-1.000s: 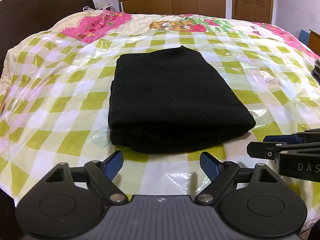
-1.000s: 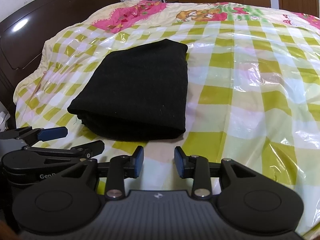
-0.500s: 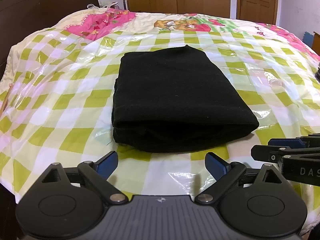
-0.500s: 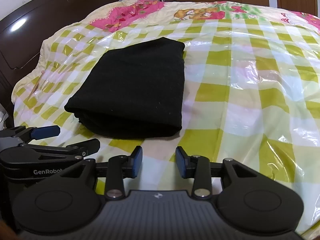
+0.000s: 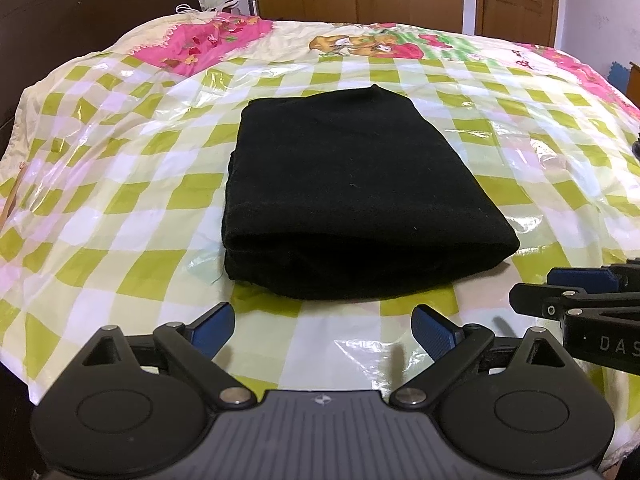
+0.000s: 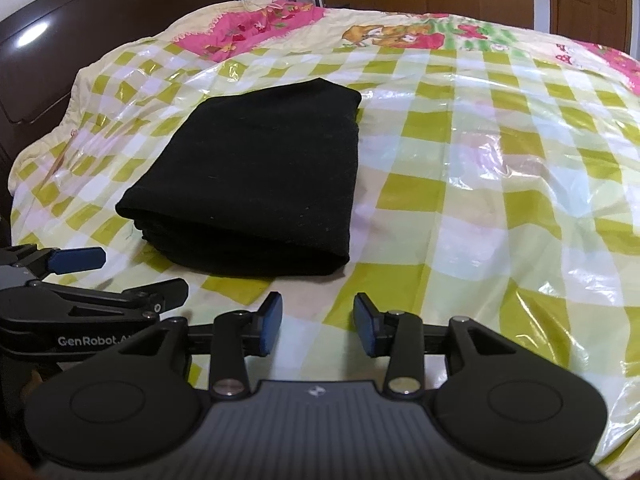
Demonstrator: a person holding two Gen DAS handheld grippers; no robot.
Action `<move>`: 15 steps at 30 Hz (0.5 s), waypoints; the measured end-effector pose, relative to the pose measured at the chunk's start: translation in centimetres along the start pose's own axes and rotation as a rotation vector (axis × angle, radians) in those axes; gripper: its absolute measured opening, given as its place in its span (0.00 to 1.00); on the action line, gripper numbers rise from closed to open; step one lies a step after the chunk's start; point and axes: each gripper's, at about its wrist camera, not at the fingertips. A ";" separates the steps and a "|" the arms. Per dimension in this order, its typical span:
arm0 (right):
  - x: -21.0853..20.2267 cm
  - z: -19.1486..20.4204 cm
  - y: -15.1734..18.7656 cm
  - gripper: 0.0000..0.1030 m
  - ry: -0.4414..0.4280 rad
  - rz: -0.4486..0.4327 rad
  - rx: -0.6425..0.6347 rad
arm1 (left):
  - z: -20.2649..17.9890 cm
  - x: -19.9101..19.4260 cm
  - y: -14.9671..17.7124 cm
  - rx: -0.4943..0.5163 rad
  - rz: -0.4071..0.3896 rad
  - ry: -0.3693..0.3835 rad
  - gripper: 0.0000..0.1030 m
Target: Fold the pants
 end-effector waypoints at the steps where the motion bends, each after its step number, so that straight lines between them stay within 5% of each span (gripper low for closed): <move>1: 0.0 0.1 0.0 0.40 0.006 -0.002 -0.006 | -0.1 0.0 0.0 0.002 0.000 -0.001 1.00; 15: -0.3 0.3 0.2 0.42 0.050 -0.007 -0.034 | -0.2 0.2 0.1 -0.008 0.007 -0.009 1.00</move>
Point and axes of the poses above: each gripper's, at about its wrist camera, not at the fingertips, and x roughly the way its jaws point, z to its left, y to its underside
